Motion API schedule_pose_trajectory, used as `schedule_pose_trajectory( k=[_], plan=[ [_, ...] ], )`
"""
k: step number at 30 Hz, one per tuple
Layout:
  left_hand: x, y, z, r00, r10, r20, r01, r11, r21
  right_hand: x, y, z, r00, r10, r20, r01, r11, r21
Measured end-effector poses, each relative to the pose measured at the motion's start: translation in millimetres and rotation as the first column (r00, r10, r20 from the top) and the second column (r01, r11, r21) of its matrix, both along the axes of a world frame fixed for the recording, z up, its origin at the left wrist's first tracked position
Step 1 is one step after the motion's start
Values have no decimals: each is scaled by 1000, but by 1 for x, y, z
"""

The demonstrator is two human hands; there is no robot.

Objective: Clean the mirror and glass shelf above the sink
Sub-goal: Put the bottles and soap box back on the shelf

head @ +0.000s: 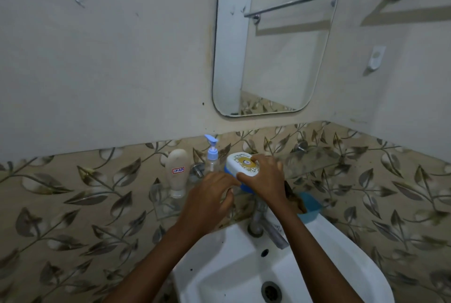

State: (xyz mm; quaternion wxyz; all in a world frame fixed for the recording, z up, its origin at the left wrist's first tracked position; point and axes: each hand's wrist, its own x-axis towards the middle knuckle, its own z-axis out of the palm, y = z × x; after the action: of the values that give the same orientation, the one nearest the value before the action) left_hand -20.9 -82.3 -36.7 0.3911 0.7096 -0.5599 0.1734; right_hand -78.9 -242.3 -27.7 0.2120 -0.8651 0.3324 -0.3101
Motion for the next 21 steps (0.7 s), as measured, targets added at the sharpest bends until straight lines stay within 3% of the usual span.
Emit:
schedule_pose_trajectory(
  k=[7, 9, 11, 14, 18, 21],
  plan=[
    [1, -6, 0, 1000, -7, -22, 6, 1000, -22, -4, -3, -2, 1000, -4, -14, 4, 1000, -24],
    [-5, -7, -3, 999, -28, -22, 27, 998, -57, -16, -6, -3, 995, 4, 98, -3, 1000, -7],
    [-11, -9, -9, 999, -51, -12, 49, 995, -87, -35, -15, -8, 952, -25, 305, 23, 1000, 11],
    [-24, -14, -23, 991, -129, -19, 129, 991, -43, -67, -37, -23, 860, -170, 481, 113, 983, 145],
    [-35, -29, -49, 975, -181, -130, 191, 979, 72, -86, -75, -67, 856, -354, 376, 196, 896, 398],
    [-39, -39, -69, 960, -154, -234, 193, 969, 152, -79, -94, -101, 928, -300, 223, 149, 845, 514]
  ],
)
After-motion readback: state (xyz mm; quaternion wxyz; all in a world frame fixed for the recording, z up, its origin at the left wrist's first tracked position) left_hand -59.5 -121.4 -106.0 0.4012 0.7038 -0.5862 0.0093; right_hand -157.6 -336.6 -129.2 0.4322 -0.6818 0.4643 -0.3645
